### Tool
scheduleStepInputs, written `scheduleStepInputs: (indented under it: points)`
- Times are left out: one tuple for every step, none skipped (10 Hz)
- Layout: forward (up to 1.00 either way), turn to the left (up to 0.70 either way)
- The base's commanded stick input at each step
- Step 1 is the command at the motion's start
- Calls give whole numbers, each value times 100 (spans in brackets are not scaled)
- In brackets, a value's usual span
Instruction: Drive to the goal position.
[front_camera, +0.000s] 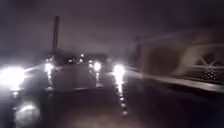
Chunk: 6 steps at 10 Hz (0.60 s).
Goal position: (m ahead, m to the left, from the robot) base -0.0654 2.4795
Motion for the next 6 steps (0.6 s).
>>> scheduleStepInputs:
  points:
    - [100, 2]
    - [100, 29]
    - [100, 38]
    - [100, 31]
    - [100, 10]
    - [100, 0]
